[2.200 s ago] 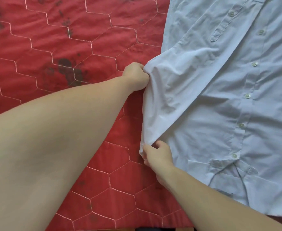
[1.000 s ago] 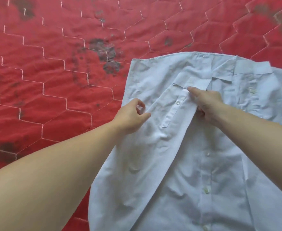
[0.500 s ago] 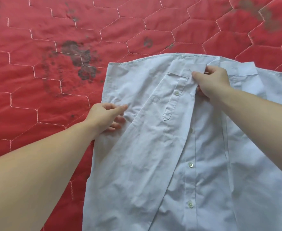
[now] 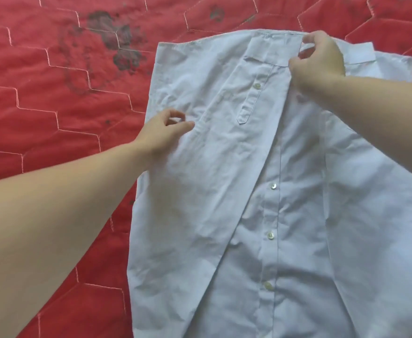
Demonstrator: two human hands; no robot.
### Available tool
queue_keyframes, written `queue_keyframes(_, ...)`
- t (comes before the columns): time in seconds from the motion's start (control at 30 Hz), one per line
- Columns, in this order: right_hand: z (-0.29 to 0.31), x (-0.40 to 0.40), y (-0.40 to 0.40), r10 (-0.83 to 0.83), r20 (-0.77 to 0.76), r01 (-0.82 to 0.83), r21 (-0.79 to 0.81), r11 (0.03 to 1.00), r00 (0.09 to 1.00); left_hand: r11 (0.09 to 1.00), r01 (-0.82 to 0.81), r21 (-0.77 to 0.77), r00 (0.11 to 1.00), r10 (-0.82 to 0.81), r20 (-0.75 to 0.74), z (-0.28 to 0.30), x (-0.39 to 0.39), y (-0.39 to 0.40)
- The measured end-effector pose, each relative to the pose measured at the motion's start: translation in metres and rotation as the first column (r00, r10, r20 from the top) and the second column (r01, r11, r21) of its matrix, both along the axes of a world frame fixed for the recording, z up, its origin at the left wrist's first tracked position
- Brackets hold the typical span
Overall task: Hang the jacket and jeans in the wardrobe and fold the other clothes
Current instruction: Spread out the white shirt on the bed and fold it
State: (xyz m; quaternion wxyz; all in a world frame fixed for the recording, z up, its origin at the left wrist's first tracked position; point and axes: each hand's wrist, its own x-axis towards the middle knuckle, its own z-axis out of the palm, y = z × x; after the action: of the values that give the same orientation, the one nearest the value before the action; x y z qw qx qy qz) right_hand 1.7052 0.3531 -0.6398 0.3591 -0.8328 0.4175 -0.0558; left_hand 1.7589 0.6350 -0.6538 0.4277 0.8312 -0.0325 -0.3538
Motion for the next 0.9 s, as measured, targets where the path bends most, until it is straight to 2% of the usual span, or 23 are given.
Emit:
queue_keyframes(0.03,0.000,-0.017,0.006,0.065,-0.011,-0.066,-0.045,0.997,0.998,0.992,0.103,0.075,0.992,-0.108,0.071,0.000,-0.008,0.003)
queue_keyframes(0.07,-0.002,-0.036,0.013,0.150,-0.035,-0.153,-0.116,0.981,0.988,0.949,0.229,0.218,0.941,-0.273,0.201,-0.003,-0.018,0.007)
queue_keyframes(0.1,-0.005,-0.057,0.022,0.249,-0.081,-0.261,-0.191,0.946,0.965,0.875,0.310,0.371,0.829,-0.440,0.345,-0.004,-0.032,0.012)
queue_keyframes(0.13,-0.008,-0.078,0.032,0.349,-0.136,-0.373,-0.253,0.893,0.927,0.813,0.346,0.468,0.680,-0.561,0.472,-0.004,-0.050,0.018)
queue_keyframes(0.17,-0.010,-0.101,0.043,0.429,-0.190,-0.468,-0.300,0.831,0.883,0.769,0.384,0.512,0.555,-0.635,0.538,-0.003,-0.070,0.023)
queue_keyframes(0.23,-0.011,-0.146,0.061,0.541,-0.271,-0.605,-0.383,0.698,0.796,0.685,0.506,0.524,0.406,-0.725,0.556,-0.003,-0.109,0.035)
queue_keyframes(0.3,-0.014,-0.191,0.072,0.593,-0.338,-0.680,-0.445,0.583,0.730,0.596,0.584,0.551,0.335,-0.796,0.505,-0.009,-0.142,0.046)
queue_keyframes(0.37,-0.015,-0.234,0.078,0.592,-0.389,-0.708,-0.430,0.561,0.706,0.551,0.608,0.572,0.316,-0.828,0.463,-0.009,-0.170,0.054)
queue_keyframes(0.5,-0.010,-0.305,0.097,0.497,-0.433,-0.657,-0.435,0.615,0.752,0.487,0.640,0.594,0.307,-0.871,0.384,-0.001,-0.217,0.064)
queue_keyframes(0.63,0.001,-0.355,0.128,0.309,-0.500,-0.522,-0.370,0.768,0.809,0.433,0.670,0.603,0.271,-0.899,0.344,0.012,-0.259,0.070)
queue_keyframes(0.73,0.007,-0.394,0.145,0.236,-0.563,-0.462,-0.299,0.835,0.792,0.442,0.664,0.602,0.279,-0.894,0.350,0.016,-0.292,0.077)
queue_keyframes(0.9,0.011,-0.432,0.167,0.241,-0.582,-0.411,-0.179,0.894,0.777,0.492,0.672,0.553,0.347,-0.869,0.352,0.009,-0.345,0.081)
